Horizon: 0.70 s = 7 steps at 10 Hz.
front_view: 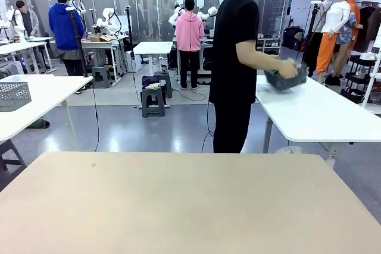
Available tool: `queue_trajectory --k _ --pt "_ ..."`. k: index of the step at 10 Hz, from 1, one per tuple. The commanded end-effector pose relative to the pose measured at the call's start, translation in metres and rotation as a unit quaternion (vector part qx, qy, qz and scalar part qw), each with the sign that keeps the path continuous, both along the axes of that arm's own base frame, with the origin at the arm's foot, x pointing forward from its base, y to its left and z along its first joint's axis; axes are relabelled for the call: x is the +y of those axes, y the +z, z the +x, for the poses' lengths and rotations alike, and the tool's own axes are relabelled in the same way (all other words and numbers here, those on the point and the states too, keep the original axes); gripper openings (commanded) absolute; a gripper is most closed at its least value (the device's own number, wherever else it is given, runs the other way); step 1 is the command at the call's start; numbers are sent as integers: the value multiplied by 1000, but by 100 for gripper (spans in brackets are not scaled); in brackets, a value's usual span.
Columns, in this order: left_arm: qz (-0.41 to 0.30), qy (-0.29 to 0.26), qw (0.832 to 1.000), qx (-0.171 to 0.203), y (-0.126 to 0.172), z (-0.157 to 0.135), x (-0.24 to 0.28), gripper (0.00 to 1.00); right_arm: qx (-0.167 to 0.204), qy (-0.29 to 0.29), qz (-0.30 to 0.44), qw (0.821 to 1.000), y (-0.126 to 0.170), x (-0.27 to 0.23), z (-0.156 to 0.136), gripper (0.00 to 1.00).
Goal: Fold the towels and place them in the basket.
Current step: When a person lays out a Towel with hook on the table, fold it in half twice.
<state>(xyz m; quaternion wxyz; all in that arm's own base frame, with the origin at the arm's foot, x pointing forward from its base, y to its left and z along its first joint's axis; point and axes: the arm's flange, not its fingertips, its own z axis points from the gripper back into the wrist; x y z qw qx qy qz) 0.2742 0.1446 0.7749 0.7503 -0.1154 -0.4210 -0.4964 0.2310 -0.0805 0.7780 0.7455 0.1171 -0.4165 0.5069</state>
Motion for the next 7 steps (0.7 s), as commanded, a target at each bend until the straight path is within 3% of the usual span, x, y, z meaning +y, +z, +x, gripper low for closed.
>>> queue_trajectory --k 1,2,4,7 --pt "0 -7 1000 -6 1 1 -1 100 -4 9 -3 1000 0 1 0 100" --pt "0 0 1000 0 0 0 0 100 0 0 0 1000 0 0 0 100" --pt "-8 -17 1000 21 7 5 -3 100 43 20 -6 999 4 -1 1 100" --pt "-25 -35 996 73 3 10 -1 100 74 48 6 996 9 -2 0 100"
